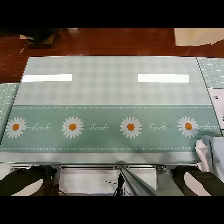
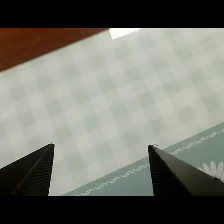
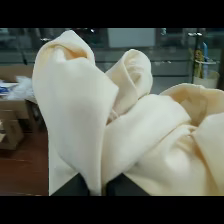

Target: Fold the shirts.

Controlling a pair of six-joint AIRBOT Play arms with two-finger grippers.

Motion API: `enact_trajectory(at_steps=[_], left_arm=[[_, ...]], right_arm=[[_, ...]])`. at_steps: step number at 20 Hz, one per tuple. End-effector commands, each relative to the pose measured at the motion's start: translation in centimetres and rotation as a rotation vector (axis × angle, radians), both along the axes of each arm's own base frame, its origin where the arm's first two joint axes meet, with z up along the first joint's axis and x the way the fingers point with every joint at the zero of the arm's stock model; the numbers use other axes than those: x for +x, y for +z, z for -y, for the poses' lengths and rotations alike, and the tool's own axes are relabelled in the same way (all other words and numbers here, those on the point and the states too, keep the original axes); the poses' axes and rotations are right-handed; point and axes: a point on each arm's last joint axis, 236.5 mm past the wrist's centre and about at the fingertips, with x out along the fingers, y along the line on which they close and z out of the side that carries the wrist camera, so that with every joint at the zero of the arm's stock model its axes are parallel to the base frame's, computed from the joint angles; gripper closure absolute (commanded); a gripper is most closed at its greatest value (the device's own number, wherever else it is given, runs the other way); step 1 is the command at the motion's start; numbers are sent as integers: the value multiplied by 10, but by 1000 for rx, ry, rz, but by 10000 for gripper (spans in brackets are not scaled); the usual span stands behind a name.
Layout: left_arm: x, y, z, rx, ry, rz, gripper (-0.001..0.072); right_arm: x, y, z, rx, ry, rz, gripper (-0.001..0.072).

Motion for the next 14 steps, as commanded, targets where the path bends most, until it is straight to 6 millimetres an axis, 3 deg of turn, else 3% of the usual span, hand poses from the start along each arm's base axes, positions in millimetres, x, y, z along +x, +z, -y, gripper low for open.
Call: enact_trajectory(at_steps=[1, 3, 6, 9, 12, 14], left_arm=[[-54, 38, -16, -63, -3, 42, -13], [-73, 25, -24, -32, -2, -25, -13], [-87, -10, -30, 29, -2, -161, -13], [-84, -48, -29, 76, -1, -272, -8], [-83, -94, -28, 129, 2, -398, -8], [-81, -126, -28, 158, 4, -470, -8]], right_arm=[[-69, 5, -52, 31, 168, -63, 685], [-80, -47, -83, 24, 279, -281, 685], [-82, -147, -134, -63, 438, -582, 685], [-80, -255, -190, -116, 532, -793, 685], [-103, -367, -241, -163, 598, -980, 684], [-108, -417, -255, -201, 597, -1041, 681]])
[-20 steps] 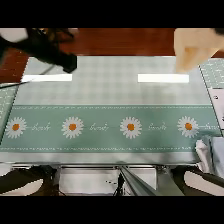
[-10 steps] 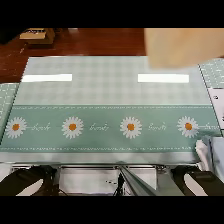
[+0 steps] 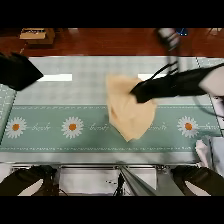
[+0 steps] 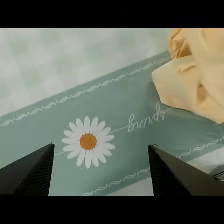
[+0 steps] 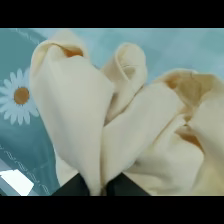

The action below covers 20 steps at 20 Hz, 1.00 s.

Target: Fold the shirts.

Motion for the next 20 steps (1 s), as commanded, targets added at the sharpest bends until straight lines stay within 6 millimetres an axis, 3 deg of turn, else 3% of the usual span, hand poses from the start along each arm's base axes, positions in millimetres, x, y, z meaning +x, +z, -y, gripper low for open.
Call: enact_trajectory(at_steps=[1, 2, 3, 5, 7, 8, 9, 11, 12, 14, 16, 18, 20], left_arm=[[0, -56, 0, 54, 2, -131, -8], [3, -71, 1, 61, 6, -153, -8], [4, -86, 2, 63, 22, -178, -9], [0, -117, 5, 64, 36, -246, -8], [-5, -139, 14, 41, 21, -294, -8], [-8, -149, 20, 20, 12, -319, -9], [-13, -161, 27, -5, -2, -347, -8], [-24, -187, 43, -49, -73, -396, -4], [-30, -201, 50, -71, -99, -418, 53], [-41, -232, 61, -133, -93, -468, 62], [-47, -264, 56, -143, -66, -496, 65], [-52, -287, 56, -181, -69, -504, 107], [-56, -302, 69, -276, -58, -515, 108]], right_arm=[[-18, -94, -29, -88, 42, -109, 591], [-11, -99, -29, -86, 25, -105, 412], [0, -96, -25, -74, -3, -89, 329], [22, -74, -9, -54, -53, -52, 239], [49, -28, 27, -65, -90, 51, 224], [62, -6, 57, -113, -119, 122, 224], [76, 15, 101, -202, -178, 203, 224], [91, 41, 204, -411, -355, 308, 224], [90, 46, 249, -455, -468, 298, 224], [84, 38, 313, -386, -683, 209, 224], [73, 15, 350, -273, -819, 112, 223], [60, -13, 367, -167, -909, 17, 224], [48, -42, 365, -100, -929, -62, 224]])
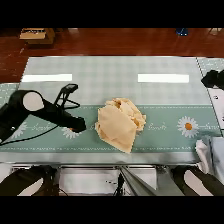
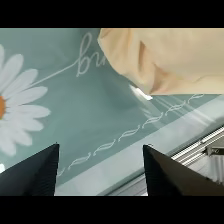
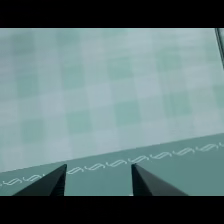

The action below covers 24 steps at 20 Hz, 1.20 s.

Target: Fold the shirts.

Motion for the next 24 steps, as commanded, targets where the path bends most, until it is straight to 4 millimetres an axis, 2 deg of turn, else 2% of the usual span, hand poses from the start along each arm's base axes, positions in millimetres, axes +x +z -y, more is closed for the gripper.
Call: enact_trajectory(at_steps=[1, 3, 5, 7, 11, 14, 16, 17, 18, 19, 20, 24], left_arm=[[-5, -32, 22, -149, 55, -7, 108], [-5, -44, 33, -205, 103, -37, 107], [-4, -53, 45, -251, 104, -72, 112], [-5, -58, 57, -307, 91, -100, 113], [-3, -83, 60, -292, 133, -155, 116], [-7, -93, 67, -296, 131, -179, 255], [-1, -99, 72, -300, 166, -173, 257], [0, -101, 76, -302, 179, -175, 289], [-1, -103, 78, -301, 178, -181, 442], [-2, -104, 77, -299, 177, -186, 640], [-2, -104, 77, -300, 177, -191, 682], [-9, -101, 78, -311, 163, -222, 683]], right_arm=[[-24, -43, 12, 172, -99, -55, 225], [-34, -66, 0, 213, -78, -100, 225], [-41, -80, -8, 244, -73, -133, 226], [-46, -86, -11, 253, -72, -152, 226], [-48, -86, -14, 267, -67, -161, 227], [-51, -87, -17, 275, -61, -177, 226], [-54, -88, -19, 282, -56, -189, 226], [-55, -89, -21, 286, -53, -197, 226], [-58, -90, -23, 291, -49, -209, 227], [-60, -90, -24, 296, -44, -219, 226], [-62, -91, -26, 298, -38, -230, 227], [-74, -104, -23, 283, -21, -269, 226]])
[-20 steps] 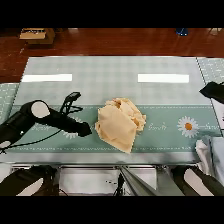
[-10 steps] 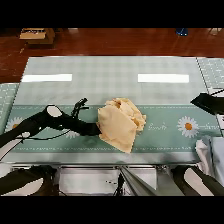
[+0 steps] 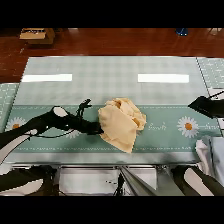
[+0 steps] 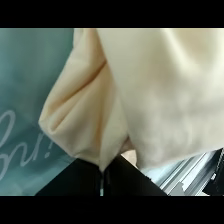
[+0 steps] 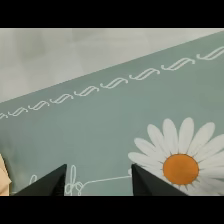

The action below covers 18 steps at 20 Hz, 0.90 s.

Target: Fold the shirts.

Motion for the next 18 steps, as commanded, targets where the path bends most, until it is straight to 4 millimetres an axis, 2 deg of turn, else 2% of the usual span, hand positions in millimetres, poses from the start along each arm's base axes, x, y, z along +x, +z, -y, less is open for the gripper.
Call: enact_trajectory(at_steps=[1, 6, 11, 13, 15, 18], left_arm=[[-6, 1, 1, -9, -14, -22, 683], [-9, 2, 2, -16, -23, -34, 683], [-13, 4, 3, -23, -34, -46, 682], [-13, 4, 3, -23, -33, -46, 682], [-13, 4, 3, -23, -33, -46, 683], [-13, 4, 3, -23, -34, -46, 682]], right_arm=[[-6, -12, -14, 75, -4, -11, 225], [-2, -33, -97, 486, -5, 43, 226], [-15, -66, -161, 526, 180, -75, 229], [-13, -78, -181, 501, 218, -88, 229], [-5, -80, -195, 523, 205, -72, 231], [30, -68, -206, 545, 159, 71, 245]])
